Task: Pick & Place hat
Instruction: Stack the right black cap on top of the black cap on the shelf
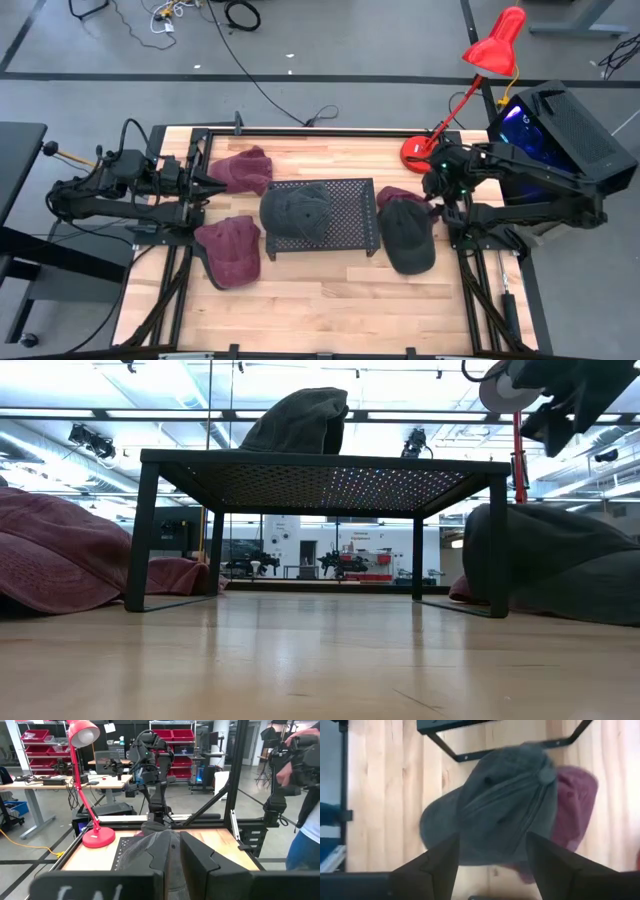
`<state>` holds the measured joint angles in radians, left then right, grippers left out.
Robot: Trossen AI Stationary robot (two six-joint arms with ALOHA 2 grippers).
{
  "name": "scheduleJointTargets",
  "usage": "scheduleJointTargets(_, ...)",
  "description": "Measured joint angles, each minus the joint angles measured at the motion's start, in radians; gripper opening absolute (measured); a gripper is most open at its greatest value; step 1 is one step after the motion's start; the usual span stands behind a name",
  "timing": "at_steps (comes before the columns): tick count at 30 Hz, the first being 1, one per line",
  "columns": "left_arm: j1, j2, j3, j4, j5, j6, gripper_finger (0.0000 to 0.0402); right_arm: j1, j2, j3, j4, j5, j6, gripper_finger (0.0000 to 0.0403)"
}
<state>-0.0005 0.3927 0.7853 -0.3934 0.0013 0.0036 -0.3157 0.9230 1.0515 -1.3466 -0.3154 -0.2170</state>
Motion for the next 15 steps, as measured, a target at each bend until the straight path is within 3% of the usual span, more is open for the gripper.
scheduleJointTargets(9, 0.000, 0.000, 0.000, 0.000, 0.000, 0.000, 0.0048, -0.067, 0.049, 0.000, 0.127, 0.071, -0.237, 0.0235)
scheduleJointTargets(15, 0.000, 0.000, 0.000, 0.000, 0.000, 0.000, 0.0048, -0.125, 0.115, 0.000, 0.178, -0.009, -0.242, 0.0235)
